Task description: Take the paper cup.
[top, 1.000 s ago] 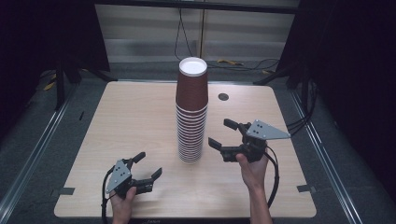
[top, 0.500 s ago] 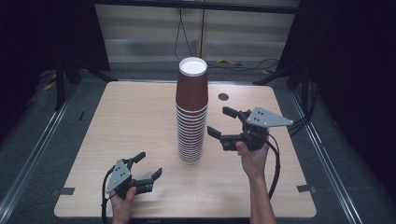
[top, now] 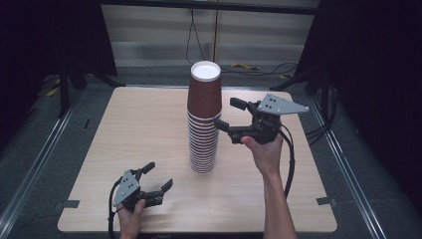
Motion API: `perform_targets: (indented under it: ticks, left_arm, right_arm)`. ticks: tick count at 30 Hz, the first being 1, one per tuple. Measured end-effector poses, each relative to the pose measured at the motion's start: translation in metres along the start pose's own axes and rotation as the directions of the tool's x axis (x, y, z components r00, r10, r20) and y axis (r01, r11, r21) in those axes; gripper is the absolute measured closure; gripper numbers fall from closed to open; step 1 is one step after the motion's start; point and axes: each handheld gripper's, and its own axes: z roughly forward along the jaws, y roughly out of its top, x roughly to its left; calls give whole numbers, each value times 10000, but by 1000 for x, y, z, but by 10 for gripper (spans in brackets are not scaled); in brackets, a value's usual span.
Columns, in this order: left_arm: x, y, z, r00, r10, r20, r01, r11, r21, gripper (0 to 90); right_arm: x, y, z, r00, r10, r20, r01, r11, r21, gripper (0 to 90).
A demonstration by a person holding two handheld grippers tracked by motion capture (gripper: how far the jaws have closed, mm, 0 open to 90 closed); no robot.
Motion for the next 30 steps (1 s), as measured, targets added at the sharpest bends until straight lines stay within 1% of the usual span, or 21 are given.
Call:
perform_targets:
  ticks: [2,3,4,6,7,9,12,13,16,17,18,19,21,23,24,25,26,27,28,29,30]
  left_arm:
    - [0,0,0,10000,16,-3,-16,10000,-3,156]
    - [0,0,0,10000,19,-7,-19,10000,-3,157]
    - [0,0,0,10000,10,-12,-10,10000,-12,157]
    - [0,0,0,10000,17,-2,-17,10000,6,156]
    - [0,0,0,10000,17,-2,-17,10000,6,157]
    - [0,0,0,9999,114,-15,-114,9999,31,157]
    - [0,0,0,9999,130,7,-130,9999,45,157]
    - [1,0,0,9999,121,28,-121,9999,64,157]
    - [1,0,0,9999,93,90,-94,9999,59,157]
    - [1,0,0,9999,86,75,-86,10000,42,157]
    - [1,0,0,9999,86,75,-86,10000,42,157]
    - [1,0,0,9999,83,77,-84,10000,45,156]
    - [1,0,0,9999,101,83,-101,9999,52,157]
    - [1,0,0,9999,100,72,-101,9999,56,157]
    - [1,0,0,9999,107,71,-107,9999,52,157]
    - [1,0,0,9999,105,81,-105,9999,61,157]
    - [1,0,0,9999,105,81,-105,9999,61,157]
    - [1,0,0,9999,93,49,-93,9999,59,157]
    - [1,0,0,9999,127,58,-127,9999,56,157]
    - [1,0,0,9999,99,71,-99,9999,69,157]
    - [1,0,0,9999,83,82,-83,9999,67,157]
  right_arm:
    - [-2,5,2,10000,61,5,-62,9999,91,154]
    - [-3,10,4,10000,-2,-4,2,9998,198,143]
    - [-3,10,4,10000,-2,-4,2,9998,198,143]
    - [-4,16,8,9994,69,-332,-60,9996,289,147]
    - [-4,17,10,9996,5,-293,6,9992,393,148]
    - [-4,19,12,9996,27,-293,-13,9989,473,145]
    - [-4,24,17,9994,0,-332,20,9982,600,139]
    - [-5,28,19,9992,-35,-391,59,9980,625,139]
    - [-6,33,21,9989,1,-478,33,9974,721,142]
    - [-5,38,20,9989,-62,-471,92,9979,646,156]
    - [-5,38,20,9989,-62,-471,92,9979,646,156]
    - [-6,43,20,9986,-45,-529,77,9981,605,152]
    - [-6,46,20,9983,-26,-575,59,9983,574,151]
    - [-6,52,22,9985,-109,-527,139,9983,558,141]
    - [-6,55,24,9981,-77,-604,111,9984,554,142]
    - [-6,60,29,9979,-135,-626,180,9973,716,143]
    - [-6,60,29,9979,-135,-626,180,9973,716,143]
    - [-8,62,32,9975,-72,-705,127,9969,782,143]
    - [-10,65,38,9977,-66,-674,128,9956,933,142]
    - [-10,65,38,9977,-66,-674,128,9956,933,142]
    - [-12,67,42,9967,52,-808,29,9950,996,142]
